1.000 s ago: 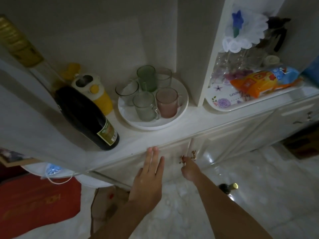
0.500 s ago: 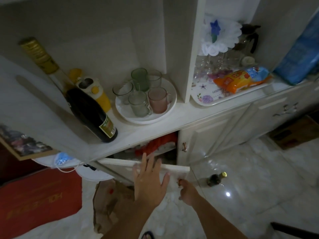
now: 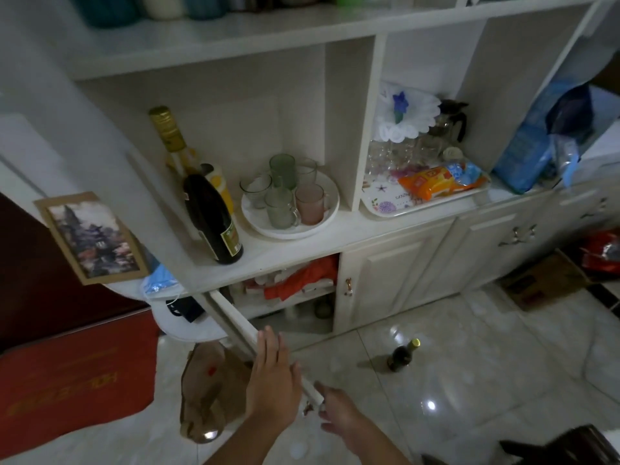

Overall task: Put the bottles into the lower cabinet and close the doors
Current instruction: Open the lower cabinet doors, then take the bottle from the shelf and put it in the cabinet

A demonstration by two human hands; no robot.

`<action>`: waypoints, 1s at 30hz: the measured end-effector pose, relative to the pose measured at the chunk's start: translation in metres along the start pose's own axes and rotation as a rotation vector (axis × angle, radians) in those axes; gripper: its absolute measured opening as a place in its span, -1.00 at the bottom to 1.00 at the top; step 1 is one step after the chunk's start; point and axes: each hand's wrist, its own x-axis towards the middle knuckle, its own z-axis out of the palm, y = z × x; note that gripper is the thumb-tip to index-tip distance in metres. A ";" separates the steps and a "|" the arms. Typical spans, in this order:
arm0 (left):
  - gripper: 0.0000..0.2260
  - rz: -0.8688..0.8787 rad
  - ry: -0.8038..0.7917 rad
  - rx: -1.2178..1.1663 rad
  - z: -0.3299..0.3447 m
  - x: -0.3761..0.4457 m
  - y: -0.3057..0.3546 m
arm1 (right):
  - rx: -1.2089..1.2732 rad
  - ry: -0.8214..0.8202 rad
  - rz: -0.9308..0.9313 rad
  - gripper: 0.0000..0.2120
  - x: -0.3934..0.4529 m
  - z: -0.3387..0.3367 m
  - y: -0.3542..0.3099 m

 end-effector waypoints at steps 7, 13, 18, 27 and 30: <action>-0.40 0.114 -0.093 0.004 -0.010 -0.032 -0.051 | -0.129 -0.059 0.033 -0.79 -0.028 0.050 0.039; -0.33 0.167 -0.201 0.014 -0.018 -0.047 -0.096 | -0.150 -0.096 -0.026 -0.81 -0.043 0.090 0.053; -0.10 0.236 -0.196 0.224 -0.030 -0.061 -0.134 | -0.328 0.128 -0.344 -0.89 -0.050 0.089 0.039; -0.43 0.249 -0.359 0.289 -0.053 -0.073 -0.108 | -0.644 0.269 -0.527 -0.75 -0.100 0.051 -0.023; -0.45 0.219 -0.447 0.270 -0.055 -0.074 -0.118 | -0.693 0.263 -0.587 -0.83 -0.107 0.030 -0.039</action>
